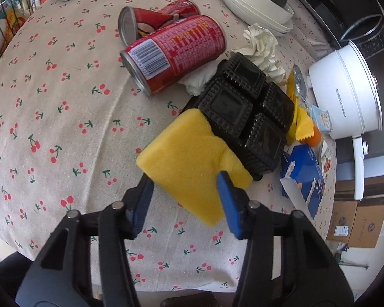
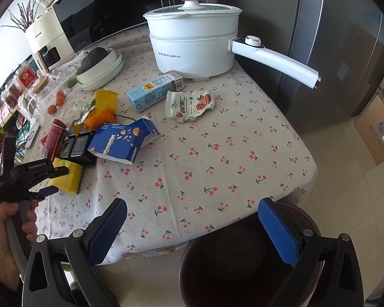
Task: Collect trash
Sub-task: 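Reach the left tool to the yellow sponge and close on it, then grasp the blue biscuit box with the right tool while the left tool holds the sponge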
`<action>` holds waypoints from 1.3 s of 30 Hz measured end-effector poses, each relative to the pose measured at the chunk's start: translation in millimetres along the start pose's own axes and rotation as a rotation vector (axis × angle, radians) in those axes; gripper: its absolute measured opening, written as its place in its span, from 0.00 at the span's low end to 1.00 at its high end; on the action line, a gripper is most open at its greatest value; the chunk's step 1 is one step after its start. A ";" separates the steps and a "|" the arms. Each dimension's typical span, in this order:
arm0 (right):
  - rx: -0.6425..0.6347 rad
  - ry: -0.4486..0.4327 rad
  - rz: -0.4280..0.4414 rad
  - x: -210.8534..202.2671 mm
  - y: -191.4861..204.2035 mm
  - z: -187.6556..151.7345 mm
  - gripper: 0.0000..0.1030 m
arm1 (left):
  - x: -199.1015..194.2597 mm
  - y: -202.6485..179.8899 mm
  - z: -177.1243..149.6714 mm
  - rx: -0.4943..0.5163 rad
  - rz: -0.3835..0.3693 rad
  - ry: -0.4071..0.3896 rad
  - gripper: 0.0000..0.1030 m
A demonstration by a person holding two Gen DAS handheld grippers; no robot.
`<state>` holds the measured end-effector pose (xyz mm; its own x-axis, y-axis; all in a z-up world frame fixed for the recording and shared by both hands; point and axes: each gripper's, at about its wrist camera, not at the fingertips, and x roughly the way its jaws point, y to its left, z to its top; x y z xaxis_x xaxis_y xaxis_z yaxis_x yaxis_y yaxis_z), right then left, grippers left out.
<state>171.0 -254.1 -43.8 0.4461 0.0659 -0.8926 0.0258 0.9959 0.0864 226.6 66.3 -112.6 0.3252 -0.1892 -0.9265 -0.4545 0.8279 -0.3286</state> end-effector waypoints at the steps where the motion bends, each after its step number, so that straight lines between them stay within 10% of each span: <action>1: 0.000 0.000 0.001 0.0 -0.2 -0.1 1.00 | -2.6 1.0 -1.0 0.023 -0.004 0.005 0.41; 11: 0.035 0.016 0.013 8.8 5.1 6.4 1.00 | -30.1 2.0 -7.7 0.193 -0.051 0.006 0.27; 15: 0.042 0.026 0.015 12.7 7.5 6.3 1.00 | -36.9 -9.3 -5.8 0.312 0.051 -0.052 0.95; 25: 0.038 0.033 0.005 15.0 1.3 4.8 1.00 | -0.1 -36.1 -11.3 0.641 0.246 -0.080 0.95; 39: 0.031 0.042 0.010 21.3 6.4 9.3 1.00 | -1.7 -13.5 -3.0 0.524 0.170 -0.022 0.80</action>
<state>189.0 -246.9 -58.1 0.4089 0.0794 -0.9091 0.0489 0.9929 0.1087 229.7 53.9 -107.1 0.3031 -0.0235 -0.9527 -0.0302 0.9990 -0.0343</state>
